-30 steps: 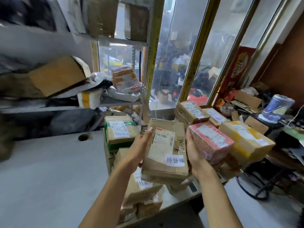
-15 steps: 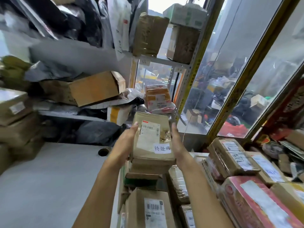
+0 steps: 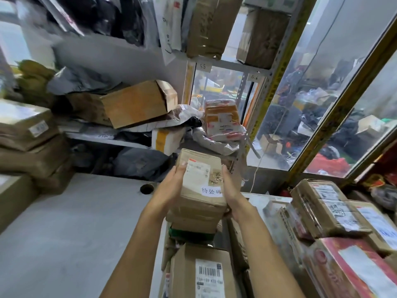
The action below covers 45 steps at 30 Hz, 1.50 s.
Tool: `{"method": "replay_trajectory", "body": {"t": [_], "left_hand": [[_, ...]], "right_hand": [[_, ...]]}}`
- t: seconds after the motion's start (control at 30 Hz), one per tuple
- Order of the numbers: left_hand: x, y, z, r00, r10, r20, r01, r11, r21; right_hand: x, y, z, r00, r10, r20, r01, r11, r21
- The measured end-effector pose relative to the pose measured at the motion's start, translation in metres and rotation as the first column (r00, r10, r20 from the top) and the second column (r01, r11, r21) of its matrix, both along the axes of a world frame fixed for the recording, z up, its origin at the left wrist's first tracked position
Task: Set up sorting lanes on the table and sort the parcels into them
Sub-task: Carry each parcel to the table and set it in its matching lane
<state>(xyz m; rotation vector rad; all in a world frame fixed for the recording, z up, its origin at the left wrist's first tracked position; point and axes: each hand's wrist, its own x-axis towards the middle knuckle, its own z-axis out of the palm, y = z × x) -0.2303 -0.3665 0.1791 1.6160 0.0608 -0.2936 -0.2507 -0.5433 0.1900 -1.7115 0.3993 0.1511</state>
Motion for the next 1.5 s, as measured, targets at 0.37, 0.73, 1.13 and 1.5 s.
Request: {"method": "replay_trajectory", "body": {"t": [0.37,0.73,1.13,1.5], "left_hand": [[-0.060,0.039,0.005,0.953,0.235,0.191,-0.265,0.953,0.147],[-0.224,0.188,0.000,0.650,0.710,0.271,-0.760,0.607,0.230],[-0.338,0.334,-0.021,0.479,0.841,0.251,-0.878,0.467,0.109],[-0.356,0.486,-0.026,0.575,0.791,0.210,-0.811,0.585,0.018]], "right_hand": [[-0.031,0.032,0.015,0.973,0.102,0.207,0.074,0.713,-0.698],[-0.095,0.218,0.013,0.657,0.707,0.261,-0.280,0.551,-0.786],[-0.177,0.369,-0.028,0.519,0.853,0.056,-0.497,0.355,-0.792],[-0.209,0.518,-0.048,0.631,0.775,0.035,-0.507,0.446,-0.738]]}}
